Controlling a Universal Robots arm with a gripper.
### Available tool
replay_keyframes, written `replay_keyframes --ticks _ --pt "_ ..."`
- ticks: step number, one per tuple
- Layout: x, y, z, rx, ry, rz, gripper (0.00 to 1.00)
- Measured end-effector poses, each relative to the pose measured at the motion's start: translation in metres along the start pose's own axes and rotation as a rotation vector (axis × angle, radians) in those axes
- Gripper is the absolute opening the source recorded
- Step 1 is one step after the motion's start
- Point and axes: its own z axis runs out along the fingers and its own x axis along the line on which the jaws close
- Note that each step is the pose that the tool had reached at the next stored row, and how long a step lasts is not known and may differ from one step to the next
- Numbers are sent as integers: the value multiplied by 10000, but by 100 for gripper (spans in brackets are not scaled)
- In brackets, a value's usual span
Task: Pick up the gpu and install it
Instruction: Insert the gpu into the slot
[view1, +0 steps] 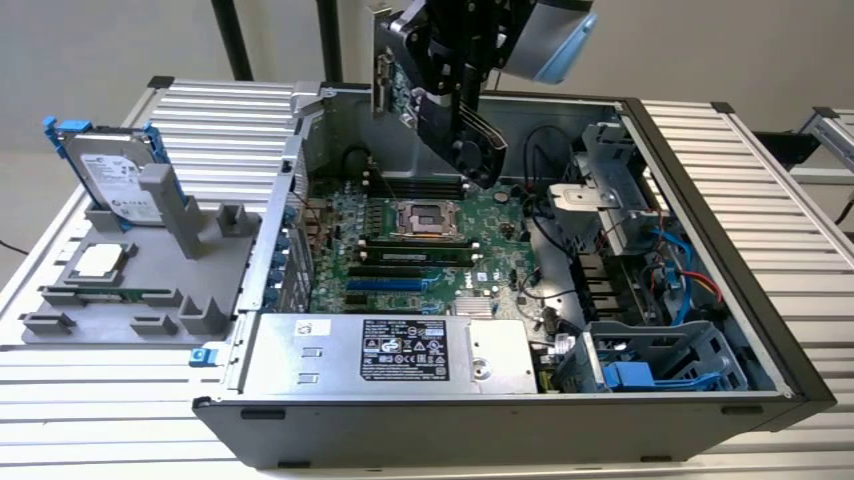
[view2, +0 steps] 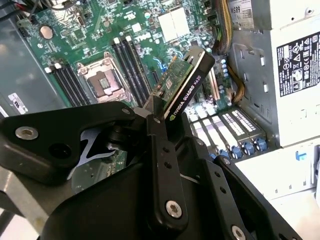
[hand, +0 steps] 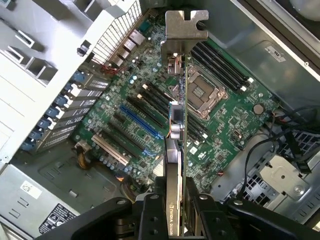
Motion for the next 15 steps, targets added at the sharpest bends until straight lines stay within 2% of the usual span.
replay_keyframes --ticks 15 --pt "0 0 -2 -12 -55 -921 0"
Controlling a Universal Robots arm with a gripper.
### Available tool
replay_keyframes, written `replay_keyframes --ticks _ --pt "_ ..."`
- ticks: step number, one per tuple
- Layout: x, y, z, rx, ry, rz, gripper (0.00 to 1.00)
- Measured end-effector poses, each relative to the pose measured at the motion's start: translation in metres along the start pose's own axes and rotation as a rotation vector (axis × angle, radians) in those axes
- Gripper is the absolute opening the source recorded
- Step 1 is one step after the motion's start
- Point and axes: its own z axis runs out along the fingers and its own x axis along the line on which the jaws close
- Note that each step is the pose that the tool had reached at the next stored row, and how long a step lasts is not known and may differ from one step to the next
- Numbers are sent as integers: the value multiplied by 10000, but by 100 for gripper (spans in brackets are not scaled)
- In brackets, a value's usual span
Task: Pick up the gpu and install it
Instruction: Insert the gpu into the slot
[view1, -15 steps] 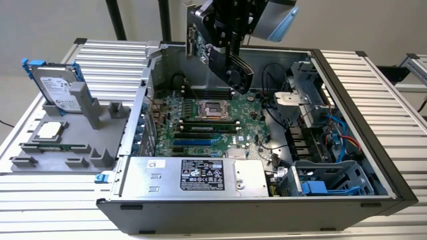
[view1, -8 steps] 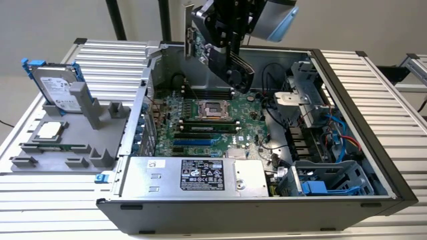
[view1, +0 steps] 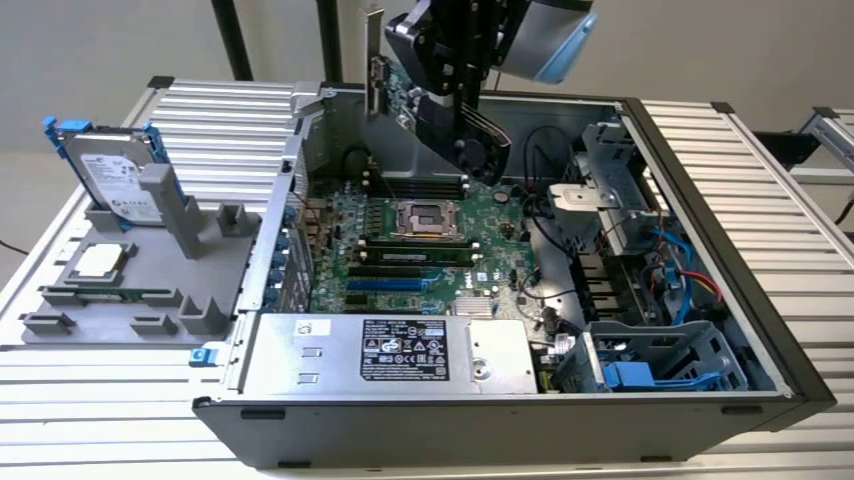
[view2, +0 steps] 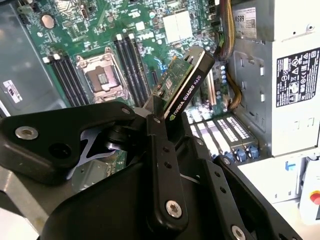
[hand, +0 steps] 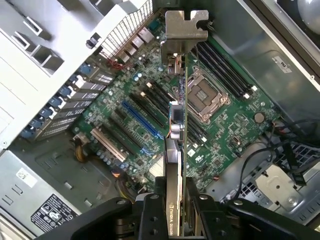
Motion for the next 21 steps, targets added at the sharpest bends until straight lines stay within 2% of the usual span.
replay_keyframes --ticks 21 --pt "0 0 -1 -16 -77 -1261 0"
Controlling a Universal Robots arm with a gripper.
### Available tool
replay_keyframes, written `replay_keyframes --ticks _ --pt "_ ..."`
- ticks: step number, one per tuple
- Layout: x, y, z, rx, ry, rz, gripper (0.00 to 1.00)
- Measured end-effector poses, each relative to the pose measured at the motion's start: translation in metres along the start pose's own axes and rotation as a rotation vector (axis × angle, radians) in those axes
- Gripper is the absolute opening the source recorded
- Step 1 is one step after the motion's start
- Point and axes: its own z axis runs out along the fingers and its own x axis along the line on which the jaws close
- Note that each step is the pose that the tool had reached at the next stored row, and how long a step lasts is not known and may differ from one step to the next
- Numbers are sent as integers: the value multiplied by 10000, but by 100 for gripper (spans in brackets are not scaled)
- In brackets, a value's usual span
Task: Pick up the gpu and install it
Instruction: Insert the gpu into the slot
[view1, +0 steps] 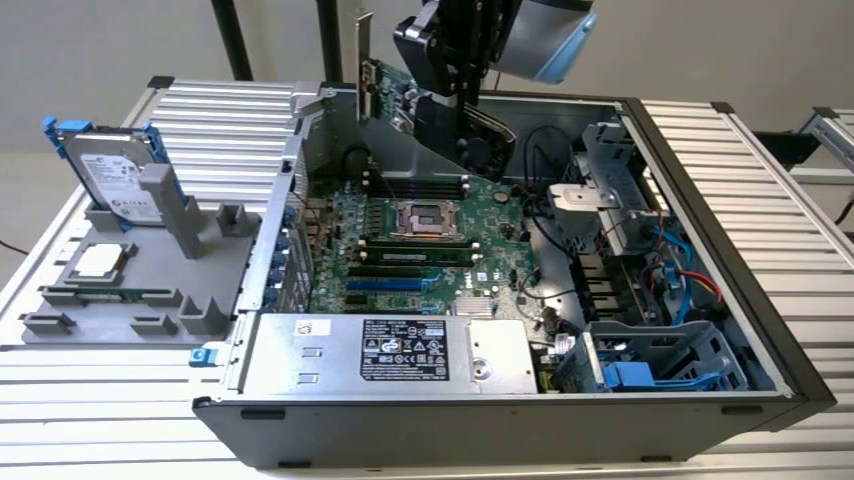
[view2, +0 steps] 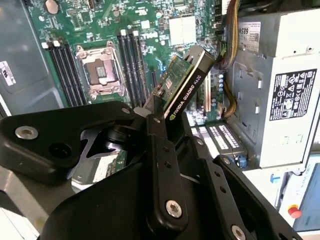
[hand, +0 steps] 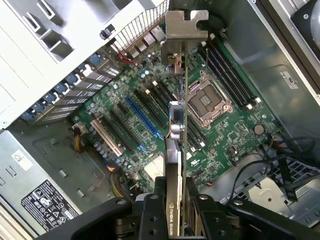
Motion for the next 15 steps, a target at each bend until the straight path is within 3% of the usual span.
replay_keyframes --ticks 15 --pt "0 0 0 -13 -59 -978 0"
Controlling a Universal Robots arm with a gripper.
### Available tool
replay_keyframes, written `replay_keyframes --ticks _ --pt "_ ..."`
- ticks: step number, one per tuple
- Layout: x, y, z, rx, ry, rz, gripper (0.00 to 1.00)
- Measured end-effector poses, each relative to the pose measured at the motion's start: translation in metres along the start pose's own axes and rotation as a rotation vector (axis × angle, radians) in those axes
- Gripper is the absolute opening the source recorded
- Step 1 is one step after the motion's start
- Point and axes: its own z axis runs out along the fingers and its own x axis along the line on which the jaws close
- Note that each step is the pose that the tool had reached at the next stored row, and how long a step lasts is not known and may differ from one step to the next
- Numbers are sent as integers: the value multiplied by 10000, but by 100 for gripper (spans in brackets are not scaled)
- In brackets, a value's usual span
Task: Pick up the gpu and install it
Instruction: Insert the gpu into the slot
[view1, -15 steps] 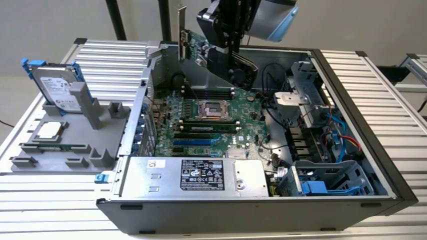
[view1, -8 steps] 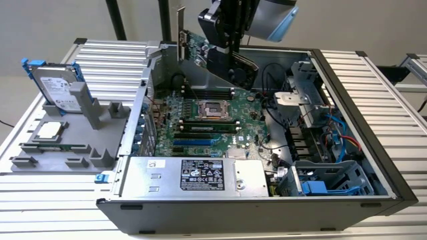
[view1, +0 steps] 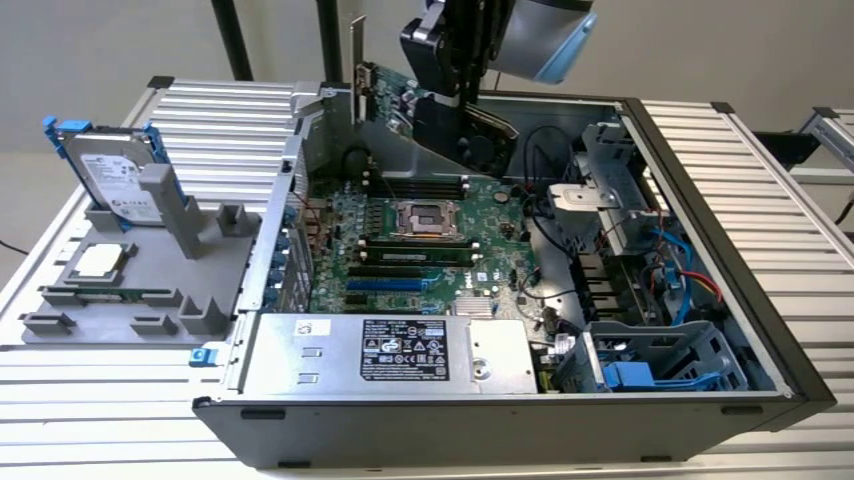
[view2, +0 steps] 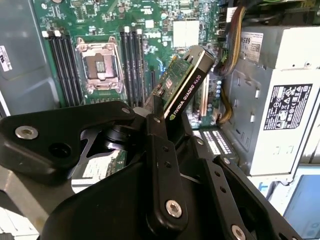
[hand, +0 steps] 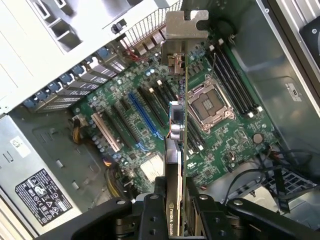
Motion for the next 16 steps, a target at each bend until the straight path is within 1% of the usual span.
replay_keyframes --ticks 6,16 --pt "0 -1 -1 -6 -27 -435 0" --pt "-1 -1 -5 -13 -61 -1014 0"
